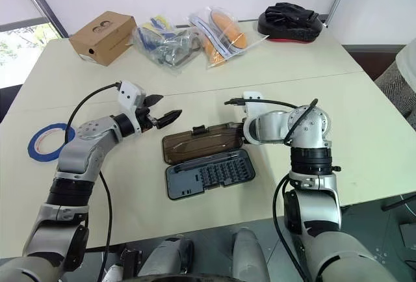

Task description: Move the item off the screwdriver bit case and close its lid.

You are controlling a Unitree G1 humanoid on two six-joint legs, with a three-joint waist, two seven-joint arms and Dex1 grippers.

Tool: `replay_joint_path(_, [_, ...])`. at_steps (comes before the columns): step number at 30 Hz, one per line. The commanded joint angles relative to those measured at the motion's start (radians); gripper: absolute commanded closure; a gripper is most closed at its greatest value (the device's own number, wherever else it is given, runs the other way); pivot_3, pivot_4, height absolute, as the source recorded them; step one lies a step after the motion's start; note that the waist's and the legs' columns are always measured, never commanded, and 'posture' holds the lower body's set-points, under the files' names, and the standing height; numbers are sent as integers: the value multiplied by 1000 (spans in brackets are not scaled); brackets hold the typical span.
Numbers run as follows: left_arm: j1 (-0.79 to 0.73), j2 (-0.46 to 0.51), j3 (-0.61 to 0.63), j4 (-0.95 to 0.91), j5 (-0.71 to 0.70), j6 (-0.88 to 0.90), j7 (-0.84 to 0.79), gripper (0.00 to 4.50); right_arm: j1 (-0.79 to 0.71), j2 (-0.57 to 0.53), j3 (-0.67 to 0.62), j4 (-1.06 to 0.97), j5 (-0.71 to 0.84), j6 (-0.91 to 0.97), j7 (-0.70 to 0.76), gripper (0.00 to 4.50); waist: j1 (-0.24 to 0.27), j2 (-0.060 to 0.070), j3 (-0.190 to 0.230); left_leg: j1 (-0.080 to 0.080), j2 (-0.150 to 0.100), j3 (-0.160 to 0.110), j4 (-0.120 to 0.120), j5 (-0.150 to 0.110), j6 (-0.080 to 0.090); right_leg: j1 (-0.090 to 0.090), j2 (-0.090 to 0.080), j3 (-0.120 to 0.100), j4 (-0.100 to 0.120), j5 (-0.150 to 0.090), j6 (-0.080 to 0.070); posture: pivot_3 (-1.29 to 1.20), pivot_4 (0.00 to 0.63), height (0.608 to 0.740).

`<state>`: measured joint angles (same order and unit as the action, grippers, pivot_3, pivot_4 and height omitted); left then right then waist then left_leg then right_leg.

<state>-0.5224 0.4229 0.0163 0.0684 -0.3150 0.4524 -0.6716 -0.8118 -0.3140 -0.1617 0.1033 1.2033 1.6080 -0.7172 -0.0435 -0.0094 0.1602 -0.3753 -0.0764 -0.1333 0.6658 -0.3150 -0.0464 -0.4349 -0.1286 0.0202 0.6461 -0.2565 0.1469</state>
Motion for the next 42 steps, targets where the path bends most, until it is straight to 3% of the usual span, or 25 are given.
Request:
replay_joint_path(1, [-12,4,14,-30,-4,-12,2,0,-23,-28,14,-5,102,6,-47,4462,0,0,0,0,0,0,0,0,0,0,0,0,0,0,0,0,150,740])
replay_joint_path(15, [-12,1,6,-29,-2,-14,-3,0,-6,-53,24,-12,206,6,-154,4462,0,0,0,0,0,0,0,0,0,0,0,0,0,0,0,0,150,740])
replay_joint_path(18, [-14,0,5,-28,-2,-13,-4,0,-1,-55,20,-16,204,6,-156,3657,0,0,0,0,0,0,0,0,0,0,0,0,0,0,0,0,150,740])
replay_joint_path(25, [-11,6,5,-38,-13,-3,-21,0,-4,-69,22,-29,209,6,-153,175,1,0,0,0,0,0,0,0,0,0,0,0,0,0,0,0,150,740])
replay_joint_path(36, [31,61,19,-183,-169,132,-168,0,-28,-171,31,-188,255,6,-51,79,0,0,0,0,0,0,0,0,1,0,0,0,-1,0,0,0,150,740])
replay_joint_path(42, [55,138,10,-306,-302,248,-295,0,-43,-232,16,-299,166,-59,76,79,1,0,1,-1,1,0,0,-1,1,0,1,0,-4,0,0,0,150,740])
